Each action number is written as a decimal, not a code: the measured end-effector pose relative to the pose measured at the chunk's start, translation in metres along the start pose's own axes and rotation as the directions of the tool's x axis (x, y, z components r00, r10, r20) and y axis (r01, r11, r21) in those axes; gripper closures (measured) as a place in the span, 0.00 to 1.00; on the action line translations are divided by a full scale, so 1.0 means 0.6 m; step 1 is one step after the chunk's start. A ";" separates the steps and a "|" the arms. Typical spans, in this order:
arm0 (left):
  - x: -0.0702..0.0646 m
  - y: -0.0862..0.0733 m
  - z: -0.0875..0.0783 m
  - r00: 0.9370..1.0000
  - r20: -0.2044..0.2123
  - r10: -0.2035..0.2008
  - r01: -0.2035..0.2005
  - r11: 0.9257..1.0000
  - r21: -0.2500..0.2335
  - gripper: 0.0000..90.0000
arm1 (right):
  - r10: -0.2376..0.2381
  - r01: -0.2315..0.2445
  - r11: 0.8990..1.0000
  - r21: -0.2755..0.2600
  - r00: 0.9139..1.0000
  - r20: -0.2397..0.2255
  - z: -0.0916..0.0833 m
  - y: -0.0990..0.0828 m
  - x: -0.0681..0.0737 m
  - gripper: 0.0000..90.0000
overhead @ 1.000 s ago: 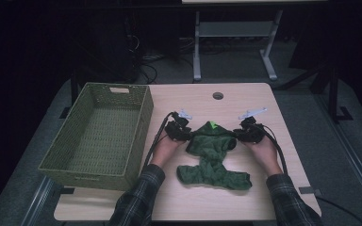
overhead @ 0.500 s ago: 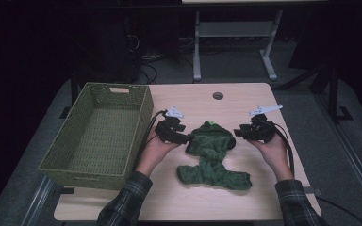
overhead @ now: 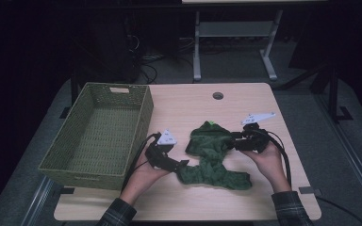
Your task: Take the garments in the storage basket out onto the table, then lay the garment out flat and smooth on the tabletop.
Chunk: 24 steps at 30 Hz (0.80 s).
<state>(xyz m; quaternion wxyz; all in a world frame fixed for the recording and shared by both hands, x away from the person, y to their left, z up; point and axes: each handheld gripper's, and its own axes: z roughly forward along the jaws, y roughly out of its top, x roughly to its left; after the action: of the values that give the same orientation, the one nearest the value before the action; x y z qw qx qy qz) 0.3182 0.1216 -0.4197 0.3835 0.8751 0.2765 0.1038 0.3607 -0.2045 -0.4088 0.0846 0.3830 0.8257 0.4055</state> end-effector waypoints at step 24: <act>-0.077 -0.106 0.003 0.998 -0.035 0.047 -0.042 0.993 0.113 0.14 | -0.112 0.113 0.994 0.007 0.988 -0.107 0.027 -0.013 0.101 0.61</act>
<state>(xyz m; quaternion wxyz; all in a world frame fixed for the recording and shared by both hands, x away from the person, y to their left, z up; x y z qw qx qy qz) 0.2549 0.1293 -0.4660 0.3258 0.8991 0.2695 0.1131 0.3214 -0.1550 -0.4150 0.0606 0.3140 0.8520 0.4145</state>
